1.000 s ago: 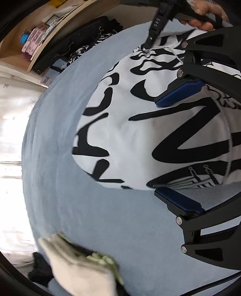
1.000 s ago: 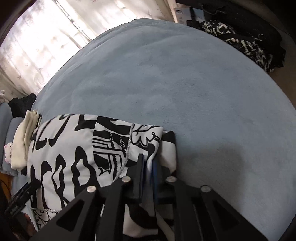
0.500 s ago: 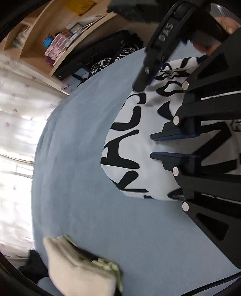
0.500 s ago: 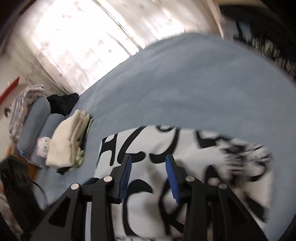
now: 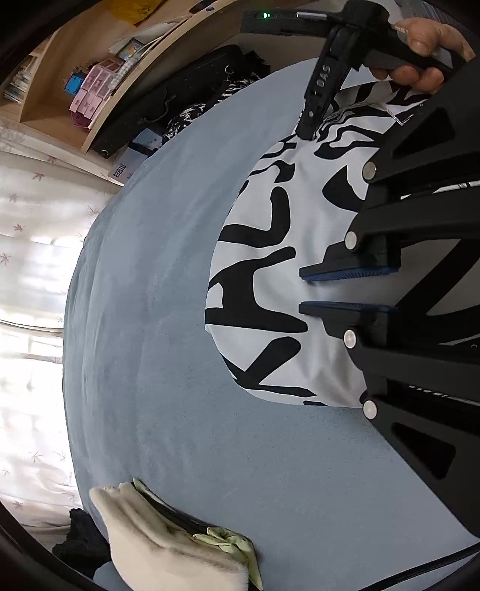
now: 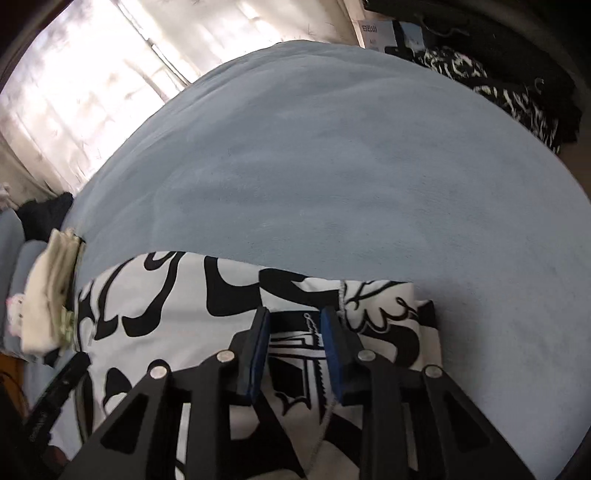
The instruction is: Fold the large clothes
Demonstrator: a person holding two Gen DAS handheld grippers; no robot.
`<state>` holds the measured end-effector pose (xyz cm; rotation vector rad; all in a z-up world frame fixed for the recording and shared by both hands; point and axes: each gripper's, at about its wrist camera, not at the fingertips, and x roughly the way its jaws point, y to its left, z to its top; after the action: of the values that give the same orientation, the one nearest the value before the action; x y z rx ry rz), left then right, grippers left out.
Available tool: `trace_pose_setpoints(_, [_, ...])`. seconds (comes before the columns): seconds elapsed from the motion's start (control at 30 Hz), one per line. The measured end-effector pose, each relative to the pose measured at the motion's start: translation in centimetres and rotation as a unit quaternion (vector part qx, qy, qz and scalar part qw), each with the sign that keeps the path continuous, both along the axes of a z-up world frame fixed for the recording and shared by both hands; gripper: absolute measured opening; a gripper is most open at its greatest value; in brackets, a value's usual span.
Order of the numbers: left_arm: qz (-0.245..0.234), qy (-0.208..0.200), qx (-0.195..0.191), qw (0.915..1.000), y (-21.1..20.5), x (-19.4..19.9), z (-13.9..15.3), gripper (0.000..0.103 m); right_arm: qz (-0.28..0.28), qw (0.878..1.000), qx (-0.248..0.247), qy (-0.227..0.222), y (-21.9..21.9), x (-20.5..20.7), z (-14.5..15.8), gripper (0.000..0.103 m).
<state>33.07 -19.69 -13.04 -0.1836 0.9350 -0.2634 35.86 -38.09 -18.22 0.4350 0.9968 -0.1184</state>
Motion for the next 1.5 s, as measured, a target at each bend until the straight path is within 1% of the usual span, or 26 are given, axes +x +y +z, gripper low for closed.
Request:
trace_pose_setpoints(0.03, [0.000, -0.001, 0.003, 1.0000, 0.0, 0.0, 0.0, 0.011, -0.004, 1.000, -0.010, 0.003, 0.2, -0.2, 0.1, 0.028])
trace_pose_setpoints(0.1, [0.000, -0.006, 0.015, 0.9999, -0.1, 0.0, 0.3, 0.011, 0.002, 1.000, -0.010, 0.003, 0.3, -0.9, 0.5, 0.030])
trace_pose_setpoints(0.2, [0.002, -0.022, 0.043, 0.9988, -0.5, -1.2, 1.5, 0.011, 0.018, 1.000, 0.007, -0.011, 0.3, -2.2, 1.9, 0.030])
trace_pose_setpoints(0.23, [0.003, -0.023, 0.044, 0.9988, -0.5, -1.7, 1.9, 0.011, 0.029, 0.999, 0.010, -0.022, 1.0, -3.3, 2.7, 0.030])
trace_pose_setpoints(0.3, [0.005, -0.021, 0.029, 0.9993, -0.1, -3.2, 2.8, 0.011, 0.051, 0.998, 0.011, -0.034, 1.9, -5.3, 3.6, 0.030])
trace_pose_setpoints(0.33, [0.001, -0.018, 0.015, 0.9997, 0.1, -4.1, 3.2, 0.011, 0.061, 0.997, 0.014, -0.037, 2.7, -5.5, 3.9, 0.030])
trace_pose_setpoints(0.4, [-0.009, -0.012, 0.004, 0.9999, 0.3, -6.0, 3.6, 0.011, 0.087, 0.995, 0.022, -0.039, 4.1, -7.4, 4.0, 0.030])
trace_pose_setpoints(0.5, [-0.033, -0.010, 0.006, 0.9994, -0.2, -9.3, 3.8, 0.011, 0.116, 0.992, 0.021, -0.035, 5.8, -10.5, 3.6, 0.030])
trace_pose_setpoints(0.6, [-0.053, 0.000, 0.007, 0.9986, -0.5, -12.3, 3.4, 0.011, 0.129, 0.991, 0.024, -0.030, 6.6, -12.7, 3.3, 0.030])
trace_pose_setpoints(0.67, [-0.062, 0.000, 0.014, 0.9980, -0.6, -14.1, 3.0, 0.011, 0.128, 0.991, 0.018, -0.026, 6.9, -14.0, 2.7, 0.030])
trace_pose_setpoints(0.77, [-0.062, -0.002, 0.028, 0.9977, -0.3, -15.4, 2.1, 0.012, 0.117, 0.993, 0.008, -0.024, 6.6, -15.9, 2.0, 0.030])
trace_pose_setpoints(0.9, [-0.048, -0.001, 0.019, 0.9987, 0.9, -16.1, 1.6, 0.012, 0.091, 0.995, 0.004, -0.036, 4.5, -18.2, 2.2, 0.027])
trace_pose_setpoints(0.93, [-0.043, 0.003, 0.018, 0.9989, 1.2, -16.2, 1.4, 0.015, 0.089, 0.995, 0.011, -0.038, 4.0, -18.6, 2.3, 0.027])
trace_pose_setpoints(0.97, [-0.037, 0.004, 0.018, 0.9991, 1.4, -16.2, 1.3, 0.022, 0.085, 0.995, 0.019, -0.038, 3.5, -19.0, 2.4, 0.027])
trace_pose_setpoints(1.0, [-0.029, 0.004, 0.021, 0.9994, 1.7, -16.2, 1.3, 0.026, 0.081, 0.996, 0.026, -0.036, 3.3, -19.3, 2.4, 0.027])
trace_pose_setpoints(1.03, [-0.020, 0.005, 0.023, 0.9995, 1.9, -16.3, 1.3, 0.034, 0.078, 0.996, 0.028, -0.035, 3.2, -19.5, 2.4, 0.027])
trace_pose_setpoints(1.07, [-0.015, 0.007, 0.023, 0.9996, 2.1, -16.2, 1.2, 0.038, 0.074, 0.996, 0.028, -0.033, 3.2, -19.6, 2.3, 0.027])
trace_pose_setpoints(1.17, [-0.008, 0.017, 0.011, 0.9998, 2.6, -16.2, 1.2, 0.039, 0.064, 0.997, 0.027, -0.029, 3.4, -19.9, 2.2, 0.029])
trace_pose_setpoints(1.3, [-0.007, 0.024, 0.014, 0.9996, 2.4, -16.2, 1.4, 0.040, 0.053, 0.998, 0.025, -0.028, 3.8, -20.2, 2.3, 0.030])
trace_pose_setpoints(1.4, [-0.006, 0.031, 0.013, 0.9994, 2.3, -16.6, 1.5, 0.047, 0.045, 0.998, 0.024, -0.021, 3.9, -20.5, 2.4, 0.030])
trace_pose_setpoints(1.5, [-0.010, 0.037, 0.013, 0.9992, 2.1, -17.0, 1.7, 0.049, 0.038, 0.999, 0.023, -0.015, 4.2, -20.9, 2.5, 0.030])
